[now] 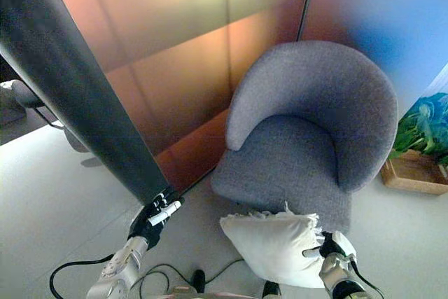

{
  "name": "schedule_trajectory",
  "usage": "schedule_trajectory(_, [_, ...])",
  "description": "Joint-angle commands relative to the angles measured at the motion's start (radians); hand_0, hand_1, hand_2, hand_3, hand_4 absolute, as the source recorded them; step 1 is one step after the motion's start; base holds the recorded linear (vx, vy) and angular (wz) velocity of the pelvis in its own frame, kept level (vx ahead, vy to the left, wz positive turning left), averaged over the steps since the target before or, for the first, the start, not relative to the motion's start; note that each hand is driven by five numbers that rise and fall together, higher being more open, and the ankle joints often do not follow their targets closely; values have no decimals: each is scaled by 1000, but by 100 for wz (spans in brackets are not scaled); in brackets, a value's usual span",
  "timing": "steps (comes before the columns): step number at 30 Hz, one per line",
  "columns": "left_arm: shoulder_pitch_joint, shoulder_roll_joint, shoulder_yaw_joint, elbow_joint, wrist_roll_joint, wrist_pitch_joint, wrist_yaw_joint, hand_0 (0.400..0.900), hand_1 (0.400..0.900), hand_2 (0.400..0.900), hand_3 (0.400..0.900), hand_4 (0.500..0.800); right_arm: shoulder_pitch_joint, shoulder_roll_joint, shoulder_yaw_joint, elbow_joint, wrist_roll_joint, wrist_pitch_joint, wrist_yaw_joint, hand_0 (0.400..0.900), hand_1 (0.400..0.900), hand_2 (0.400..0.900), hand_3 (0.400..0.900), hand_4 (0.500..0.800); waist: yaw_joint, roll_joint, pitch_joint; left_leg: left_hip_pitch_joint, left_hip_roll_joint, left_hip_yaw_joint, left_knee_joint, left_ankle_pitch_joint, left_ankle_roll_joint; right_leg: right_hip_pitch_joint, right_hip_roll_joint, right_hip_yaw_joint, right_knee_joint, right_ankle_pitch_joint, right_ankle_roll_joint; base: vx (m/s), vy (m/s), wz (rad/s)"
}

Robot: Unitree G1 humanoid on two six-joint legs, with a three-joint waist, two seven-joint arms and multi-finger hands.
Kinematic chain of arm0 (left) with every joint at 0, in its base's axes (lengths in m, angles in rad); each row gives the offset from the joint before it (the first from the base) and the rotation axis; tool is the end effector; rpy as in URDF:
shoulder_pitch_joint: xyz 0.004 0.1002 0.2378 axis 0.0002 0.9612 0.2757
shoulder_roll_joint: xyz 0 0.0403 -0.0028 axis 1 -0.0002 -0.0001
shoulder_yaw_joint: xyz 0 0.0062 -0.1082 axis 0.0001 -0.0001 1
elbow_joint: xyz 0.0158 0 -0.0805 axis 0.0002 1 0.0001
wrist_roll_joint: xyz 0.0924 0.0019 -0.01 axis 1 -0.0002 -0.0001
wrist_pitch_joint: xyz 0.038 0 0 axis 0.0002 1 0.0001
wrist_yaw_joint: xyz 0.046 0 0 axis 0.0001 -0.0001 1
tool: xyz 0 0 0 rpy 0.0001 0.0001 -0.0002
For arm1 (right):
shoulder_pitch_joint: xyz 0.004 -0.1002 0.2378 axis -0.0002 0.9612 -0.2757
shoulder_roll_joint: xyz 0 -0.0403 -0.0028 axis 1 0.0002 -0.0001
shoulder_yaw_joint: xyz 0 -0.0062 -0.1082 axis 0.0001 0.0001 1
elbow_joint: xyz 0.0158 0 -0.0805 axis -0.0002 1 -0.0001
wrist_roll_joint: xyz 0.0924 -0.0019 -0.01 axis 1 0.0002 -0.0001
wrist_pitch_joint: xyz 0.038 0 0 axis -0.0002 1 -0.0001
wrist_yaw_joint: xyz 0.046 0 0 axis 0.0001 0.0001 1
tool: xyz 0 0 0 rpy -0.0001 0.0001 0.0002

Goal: Pick up the pillow and put it on the sofa.

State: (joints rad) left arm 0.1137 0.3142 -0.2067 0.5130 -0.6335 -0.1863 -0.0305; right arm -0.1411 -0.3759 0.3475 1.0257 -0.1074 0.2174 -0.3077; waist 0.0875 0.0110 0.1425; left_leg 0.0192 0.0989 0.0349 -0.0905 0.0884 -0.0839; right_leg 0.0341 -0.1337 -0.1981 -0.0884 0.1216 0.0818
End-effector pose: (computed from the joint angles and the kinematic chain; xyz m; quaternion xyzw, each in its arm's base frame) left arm 0.1349 0.2107 -0.0518 -0.1281 0.2293 0.0453 0.9638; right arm 0.1396 -0.2442 -0.0824 -0.3865 0.4724 -0.0743 0.7886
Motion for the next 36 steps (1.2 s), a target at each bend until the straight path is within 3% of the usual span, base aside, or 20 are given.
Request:
schedule_trajectory(1, [-177,42,-1,-90,-13,-96,4,900,900,900,900,800,-202,-75,15,42,25,-39,-21,900,900,900,900,800,42,-28,79,6,53,-35,54,-60,-15,-32,-143,55,58,0,120,-157,-10,-1])
schedule_trajectory(8, [-306,43,-43,-89,-50,-134,46,900,900,900,900,800,-407,-109,45,99,79,-4,-7,900,900,900,900,800,44,-3,192,-95,42,-53,96,-58,-16,-122,-148,75,83,8,120,-197,-2,-1])
schedule_trajectory(17, [-385,57,-74,-125,-60,-166,80,900,900,900,900,800,-558,-158,61,155,111,10,-15,900,900,900,900,800,50,16,291,-193,34,-70,132,-39,-18,-195,-144,79,98,26,119,-114,-24,0])
schedule_trajectory(36, [-428,73,-81,-177,-72,-190,112,900,900,900,900,800,-671,-196,63,204,115,44,42,900,900,900,900,800,60,22,362,-237,17,-71,137,-31,-19,-244,-146,71,98,45,117,-24,1,-1])
